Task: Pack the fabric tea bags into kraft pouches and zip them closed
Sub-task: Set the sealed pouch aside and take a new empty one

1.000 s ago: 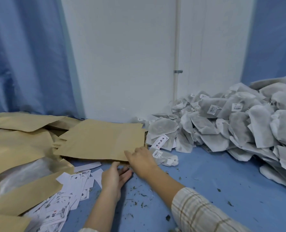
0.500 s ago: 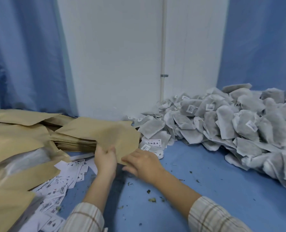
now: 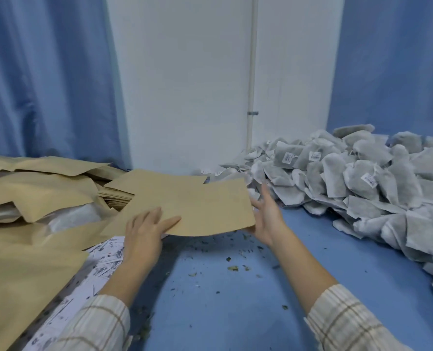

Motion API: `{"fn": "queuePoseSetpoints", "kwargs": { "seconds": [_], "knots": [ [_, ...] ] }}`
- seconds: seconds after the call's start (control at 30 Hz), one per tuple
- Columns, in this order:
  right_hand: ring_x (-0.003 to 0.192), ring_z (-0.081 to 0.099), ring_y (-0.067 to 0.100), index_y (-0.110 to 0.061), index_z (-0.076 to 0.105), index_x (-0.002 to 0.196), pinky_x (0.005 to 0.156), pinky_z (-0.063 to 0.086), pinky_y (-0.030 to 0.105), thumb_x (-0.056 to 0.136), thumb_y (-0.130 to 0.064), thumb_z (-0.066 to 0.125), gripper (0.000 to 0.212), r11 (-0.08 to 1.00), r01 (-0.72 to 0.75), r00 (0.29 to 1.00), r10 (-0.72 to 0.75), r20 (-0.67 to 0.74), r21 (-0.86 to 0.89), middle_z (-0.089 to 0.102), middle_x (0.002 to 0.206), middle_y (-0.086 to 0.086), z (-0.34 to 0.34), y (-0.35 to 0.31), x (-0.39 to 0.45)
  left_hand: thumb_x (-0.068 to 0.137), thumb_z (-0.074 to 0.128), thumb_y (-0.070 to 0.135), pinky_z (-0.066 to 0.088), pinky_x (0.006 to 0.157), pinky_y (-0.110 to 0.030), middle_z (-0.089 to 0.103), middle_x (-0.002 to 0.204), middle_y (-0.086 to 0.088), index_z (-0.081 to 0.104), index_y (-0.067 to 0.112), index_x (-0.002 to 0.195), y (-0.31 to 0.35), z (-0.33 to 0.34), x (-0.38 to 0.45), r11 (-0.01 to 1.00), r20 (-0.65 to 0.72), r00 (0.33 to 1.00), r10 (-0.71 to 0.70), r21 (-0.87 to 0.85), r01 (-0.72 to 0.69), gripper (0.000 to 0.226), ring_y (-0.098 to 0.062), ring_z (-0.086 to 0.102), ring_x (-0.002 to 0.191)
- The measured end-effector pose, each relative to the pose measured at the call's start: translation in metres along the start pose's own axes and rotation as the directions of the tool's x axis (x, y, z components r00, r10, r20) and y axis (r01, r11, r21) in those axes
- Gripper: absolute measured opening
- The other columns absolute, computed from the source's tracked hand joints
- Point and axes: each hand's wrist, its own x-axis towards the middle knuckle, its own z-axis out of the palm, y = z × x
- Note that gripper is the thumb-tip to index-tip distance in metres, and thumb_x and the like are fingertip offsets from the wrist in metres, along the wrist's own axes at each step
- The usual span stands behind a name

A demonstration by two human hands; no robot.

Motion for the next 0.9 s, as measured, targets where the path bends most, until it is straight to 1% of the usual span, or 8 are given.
{"fn": "queuePoseSetpoints", "kwargs": {
  "seconds": [0.1, 0.23, 0.33, 0.43, 0.6, 0.73, 0.83, 0.9],
  "knots": [
    [0.068, 0.068, 0.021, 0.002, 0.061, 0.107, 0.050, 0.056, 0.028, 0.090, -0.009, 0.057, 0.020, 0.983, -0.019, 0.991, -0.006, -0.136, -0.182, 0.069, 0.082, 0.010, -0.017, 0.029, 0.005, 0.084, 0.051, 0.019, 0.005, 0.115, -0.045, 0.009, 0.158, -0.003, 0.025, 0.048, 0.143, 0.001, 0.006, -0.007, 0.997, 0.363, 0.929, -0.064, 0.064, 0.043, 0.070, -0.026, 0.005, 0.144],
    [0.054, 0.067, 0.012, -0.003, 0.067, 0.100, 0.046, 0.051, 0.022, 0.087, 0.002, 0.051, 0.021, 0.950, -0.048, 0.987, -0.002, -0.159, -0.309, 0.070, 0.071, 0.007, -0.024, 0.060, 0.006, 0.061, 0.064, 0.058, 0.001, 0.117, -0.044, -0.010, 0.158, -0.001, 0.009, 0.036, 0.149, 0.028, 0.013, -0.011, 0.935, 0.678, 0.732, 0.060, -0.294, 0.196, 0.107, -0.022, -0.011, 0.145],
    [0.056, 0.057, 0.016, -0.005, 0.064, 0.086, 0.051, 0.051, 0.023, 0.084, 0.001, 0.046, 0.019, 0.936, -0.038, 0.989, -0.015, -0.147, -0.350, 0.061, 0.070, 0.006, -0.024, 0.066, 0.010, 0.081, 0.057, 0.054, 0.010, 0.117, -0.037, 0.011, 0.158, 0.004, 0.029, 0.030, 0.146, 0.057, 0.022, -0.008, 0.739, 0.517, 0.856, 0.002, -0.578, 0.348, 0.074, -0.017, 0.006, 0.145],
    [0.062, 0.054, 0.020, -0.003, 0.059, 0.088, 0.057, 0.049, 0.027, 0.083, 0.000, 0.046, 0.014, 0.940, -0.025, 0.996, -0.006, -0.090, -0.340, 0.056, 0.076, 0.012, -0.022, 0.069, 0.011, 0.098, 0.043, 0.029, 0.022, 0.112, -0.033, 0.037, 0.148, 0.004, 0.045, 0.022, 0.138, 0.083, 0.037, -0.002, 0.691, 0.355, 0.919, -0.171, -0.621, 0.369, 0.041, -0.018, 0.029, 0.137],
    [0.043, 0.060, 0.007, -0.007, 0.059, 0.084, 0.041, 0.046, 0.019, 0.094, -0.014, 0.051, 0.014, 0.981, -0.042, 0.998, 0.032, -0.058, -0.192, 0.065, 0.053, -0.001, -0.026, 0.068, 0.010, 0.094, 0.044, 0.026, 0.028, 0.102, -0.034, 0.053, 0.133, 0.008, 0.057, 0.027, 0.125, 0.110, 0.050, -0.004, 0.684, 0.253, 0.886, -0.389, -0.565, 0.462, 0.033, -0.020, 0.041, 0.125],
    [0.079, 0.070, 0.020, 0.003, 0.065, 0.098, 0.067, 0.056, 0.029, 0.085, -0.008, 0.063, 0.017, 0.992, -0.066, 0.998, 0.063, -0.028, -0.109, 0.072, 0.088, 0.013, -0.031, 0.068, 0.013, 0.089, 0.051, 0.036, 0.032, 0.103, -0.033, 0.054, 0.128, -0.002, 0.060, 0.021, 0.119, 0.117, 0.050, -0.001, 0.583, 0.285, 0.867, -0.409, -0.649, 0.488, 0.034, -0.023, 0.043, 0.121],
    [0.079, 0.070, 0.021, 0.002, 0.070, 0.092, 0.071, 0.057, 0.030, 0.080, -0.005, 0.067, 0.014, 0.987, -0.043, 0.999, 0.044, 0.007, -0.154, 0.072, 0.090, 0.016, -0.024, 0.072, 0.011, 0.076, 0.064, 0.054, 0.043, 0.093, -0.036, 0.055, 0.113, -0.004, 0.059, 0.017, 0.108, 0.122, 0.044, 0.003, 0.399, 0.341, 0.841, -0.420, -0.762, 0.509, 0.049, -0.020, 0.054, 0.105],
    [0.080, 0.070, 0.021, 0.002, 0.072, 0.089, 0.073, 0.057, 0.030, 0.076, -0.003, 0.068, 0.014, 0.984, -0.020, 0.999, 0.024, 0.020, -0.178, 0.072, 0.089, 0.017, -0.018, 0.073, 0.008, 0.070, 0.068, 0.059, 0.045, 0.080, -0.033, 0.058, 0.100, -0.002, 0.056, 0.016, 0.096, 0.122, 0.040, 0.006, 0.394, 0.326, 0.826, -0.459, -0.759, 0.518, 0.052, -0.019, 0.057, 0.091]
  ]
}}
